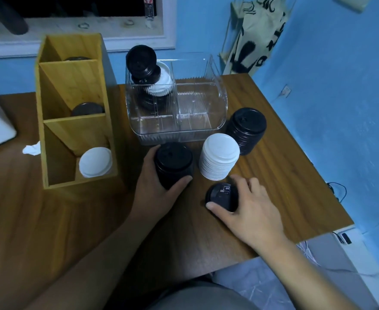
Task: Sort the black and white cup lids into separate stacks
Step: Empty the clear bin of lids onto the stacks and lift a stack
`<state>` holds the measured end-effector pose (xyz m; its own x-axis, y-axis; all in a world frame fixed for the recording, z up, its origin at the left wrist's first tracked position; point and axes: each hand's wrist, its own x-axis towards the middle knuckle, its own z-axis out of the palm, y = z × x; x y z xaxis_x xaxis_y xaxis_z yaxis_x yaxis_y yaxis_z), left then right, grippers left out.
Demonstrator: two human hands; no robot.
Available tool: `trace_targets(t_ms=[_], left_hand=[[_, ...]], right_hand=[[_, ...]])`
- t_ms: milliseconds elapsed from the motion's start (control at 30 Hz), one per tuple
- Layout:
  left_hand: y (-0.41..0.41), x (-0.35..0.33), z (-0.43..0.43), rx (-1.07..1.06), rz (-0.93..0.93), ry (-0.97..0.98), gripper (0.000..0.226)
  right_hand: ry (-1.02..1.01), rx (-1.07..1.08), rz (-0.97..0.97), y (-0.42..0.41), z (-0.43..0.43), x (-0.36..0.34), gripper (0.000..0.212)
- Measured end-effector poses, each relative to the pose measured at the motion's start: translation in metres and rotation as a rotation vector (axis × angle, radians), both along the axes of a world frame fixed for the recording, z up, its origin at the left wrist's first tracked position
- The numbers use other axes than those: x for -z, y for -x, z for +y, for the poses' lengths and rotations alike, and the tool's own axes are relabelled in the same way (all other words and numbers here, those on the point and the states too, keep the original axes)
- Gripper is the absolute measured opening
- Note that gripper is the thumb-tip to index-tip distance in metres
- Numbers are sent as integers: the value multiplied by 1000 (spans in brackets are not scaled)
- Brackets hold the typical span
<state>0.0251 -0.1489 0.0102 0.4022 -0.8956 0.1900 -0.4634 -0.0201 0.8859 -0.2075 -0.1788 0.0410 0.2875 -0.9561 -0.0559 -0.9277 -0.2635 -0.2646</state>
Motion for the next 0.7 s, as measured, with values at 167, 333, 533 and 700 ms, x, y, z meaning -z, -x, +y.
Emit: trace_targets(t_ms=[167,333,533,700], left_hand=[[-1,0,1,18,13,10,95],[-1,0,0,31,36,4,96],[-1,0,0,34,51,11,94],[-2,-2,0,40,47,44,89]], right_hand=[[-141,-178,-183,12,0,6,91],[-159,-259,-308,29,6,10,102],[-33,-266,-424,25,10,14,80],[175,-297,-638,-27,0,-45,66]])
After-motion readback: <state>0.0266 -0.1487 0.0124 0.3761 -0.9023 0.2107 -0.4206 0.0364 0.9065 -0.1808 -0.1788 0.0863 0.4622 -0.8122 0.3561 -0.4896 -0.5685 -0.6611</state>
